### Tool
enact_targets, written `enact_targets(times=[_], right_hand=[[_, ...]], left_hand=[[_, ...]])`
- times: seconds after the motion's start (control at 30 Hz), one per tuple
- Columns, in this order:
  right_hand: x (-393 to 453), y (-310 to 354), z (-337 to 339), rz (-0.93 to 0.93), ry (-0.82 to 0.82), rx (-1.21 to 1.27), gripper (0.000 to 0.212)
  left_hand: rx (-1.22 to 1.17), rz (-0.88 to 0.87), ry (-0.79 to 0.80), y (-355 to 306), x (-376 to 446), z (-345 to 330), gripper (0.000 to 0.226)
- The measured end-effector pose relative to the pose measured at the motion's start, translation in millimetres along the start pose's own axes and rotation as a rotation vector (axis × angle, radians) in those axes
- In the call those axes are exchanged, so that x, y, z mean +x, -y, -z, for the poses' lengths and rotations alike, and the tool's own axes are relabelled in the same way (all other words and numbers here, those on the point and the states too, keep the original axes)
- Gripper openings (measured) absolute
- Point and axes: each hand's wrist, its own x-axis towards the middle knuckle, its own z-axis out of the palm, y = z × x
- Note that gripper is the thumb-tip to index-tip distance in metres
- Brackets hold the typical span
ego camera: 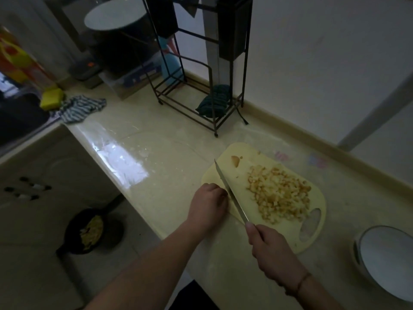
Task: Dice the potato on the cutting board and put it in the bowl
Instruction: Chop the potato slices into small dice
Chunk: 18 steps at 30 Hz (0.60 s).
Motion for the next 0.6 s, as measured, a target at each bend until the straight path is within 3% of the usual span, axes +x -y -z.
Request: enact_targets(times=[0.6], right_hand=[[2.5,-3.8,-9.9,0.067,-0.009,-0.156,0.048]], left_hand=[[-0.058,-0.031,-0.017,8.3,3.0,-9.0,0.011]])
